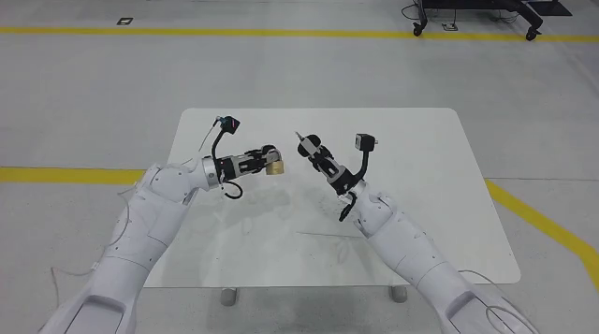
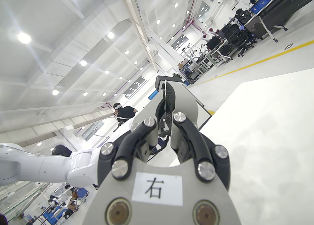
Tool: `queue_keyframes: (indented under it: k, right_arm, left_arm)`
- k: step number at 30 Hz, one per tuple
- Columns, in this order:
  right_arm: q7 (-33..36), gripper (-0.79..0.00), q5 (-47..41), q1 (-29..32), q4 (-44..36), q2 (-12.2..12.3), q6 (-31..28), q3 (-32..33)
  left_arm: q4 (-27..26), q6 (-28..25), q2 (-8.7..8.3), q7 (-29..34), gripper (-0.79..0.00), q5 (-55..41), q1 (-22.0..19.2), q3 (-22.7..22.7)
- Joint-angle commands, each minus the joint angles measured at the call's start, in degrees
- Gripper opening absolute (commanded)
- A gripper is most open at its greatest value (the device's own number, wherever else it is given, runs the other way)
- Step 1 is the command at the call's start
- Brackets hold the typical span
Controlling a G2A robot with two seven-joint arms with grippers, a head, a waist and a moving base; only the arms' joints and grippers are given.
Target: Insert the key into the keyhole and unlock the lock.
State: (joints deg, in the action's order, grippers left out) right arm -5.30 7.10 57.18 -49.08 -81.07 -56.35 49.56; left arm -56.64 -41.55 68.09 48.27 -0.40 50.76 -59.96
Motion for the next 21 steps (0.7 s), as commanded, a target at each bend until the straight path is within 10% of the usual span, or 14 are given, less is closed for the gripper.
queue_keyframes:
  k: [1,9,21]
  right_arm:
    - [0.00,-0.785,0.00,0.00,0.00,0.00,0.00,0.00]
    - [5.98,-0.785,-8.80,4.77,-5.89,1.12,5.49,3.10]
    - [12.94,-0.785,-13.95,11.28,-13.94,3.73,9.65,9.41]
  left_arm:
    - [-0.55,0.29,0.06,-0.69,-0.785,-0.26,0.41,0.08]
    - [3.76,27.84,1.94,11.79,-0.785,-20.69,-3.35,2.36]
    - [9.54,31.69,2.82,10.89,-0.785,-19.08,-8.07,3.99]
